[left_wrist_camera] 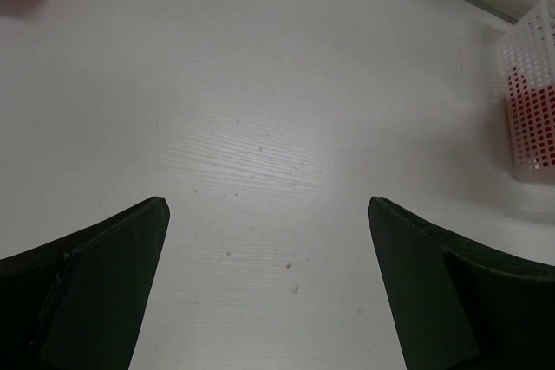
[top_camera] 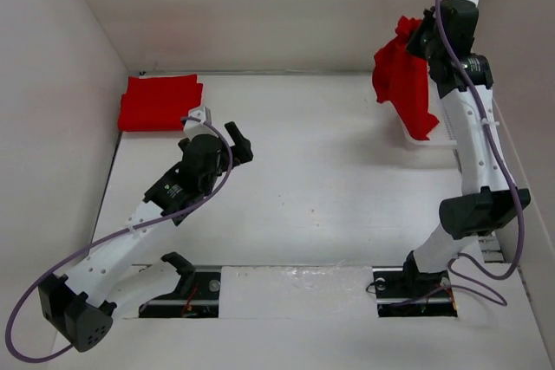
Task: Fold and stack the t-shirts
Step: Grab crumpled tshirt from bin with the right arm, then move the tshirt to the center of the board
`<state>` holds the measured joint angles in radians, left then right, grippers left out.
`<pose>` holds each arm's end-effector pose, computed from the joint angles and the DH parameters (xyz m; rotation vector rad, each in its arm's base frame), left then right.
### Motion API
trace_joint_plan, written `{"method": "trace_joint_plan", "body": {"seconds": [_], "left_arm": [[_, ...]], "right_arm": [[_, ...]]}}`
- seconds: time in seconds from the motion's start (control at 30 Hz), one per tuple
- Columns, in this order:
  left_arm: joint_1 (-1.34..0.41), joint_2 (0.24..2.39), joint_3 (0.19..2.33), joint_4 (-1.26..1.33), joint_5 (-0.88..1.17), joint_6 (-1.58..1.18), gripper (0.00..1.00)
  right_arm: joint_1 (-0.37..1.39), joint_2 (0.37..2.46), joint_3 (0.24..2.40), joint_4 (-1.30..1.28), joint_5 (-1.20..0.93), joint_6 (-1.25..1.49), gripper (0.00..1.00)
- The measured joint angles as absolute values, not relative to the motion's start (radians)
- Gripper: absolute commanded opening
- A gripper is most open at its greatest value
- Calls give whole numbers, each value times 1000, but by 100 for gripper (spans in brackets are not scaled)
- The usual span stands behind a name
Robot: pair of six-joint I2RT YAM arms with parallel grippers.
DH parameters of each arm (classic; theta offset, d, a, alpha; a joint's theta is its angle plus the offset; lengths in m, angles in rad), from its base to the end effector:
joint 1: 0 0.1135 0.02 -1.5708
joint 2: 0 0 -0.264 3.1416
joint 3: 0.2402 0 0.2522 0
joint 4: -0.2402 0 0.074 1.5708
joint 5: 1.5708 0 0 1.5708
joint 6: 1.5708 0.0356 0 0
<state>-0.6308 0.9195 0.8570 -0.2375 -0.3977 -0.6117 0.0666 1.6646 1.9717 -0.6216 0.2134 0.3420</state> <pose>0.1779 -0.1129 0.3365 -0.2579 1.8578 -0.4923 0.3632 0.0167 0.4739 0.4014 1.8353 0.0795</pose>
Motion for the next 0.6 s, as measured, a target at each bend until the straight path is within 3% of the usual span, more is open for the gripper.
{"method": "trace_joint_plan", "body": {"seconds": [0.3, 0.6], "left_arm": [[-631, 920, 861, -309, -448, -677, 100], [-631, 897, 994, -525, -490, -815, 100]], "right_arm": [[377, 1651, 2226, -609, 176, 192, 0], [581, 1615, 2096, -560, 174, 128, 0]]}}
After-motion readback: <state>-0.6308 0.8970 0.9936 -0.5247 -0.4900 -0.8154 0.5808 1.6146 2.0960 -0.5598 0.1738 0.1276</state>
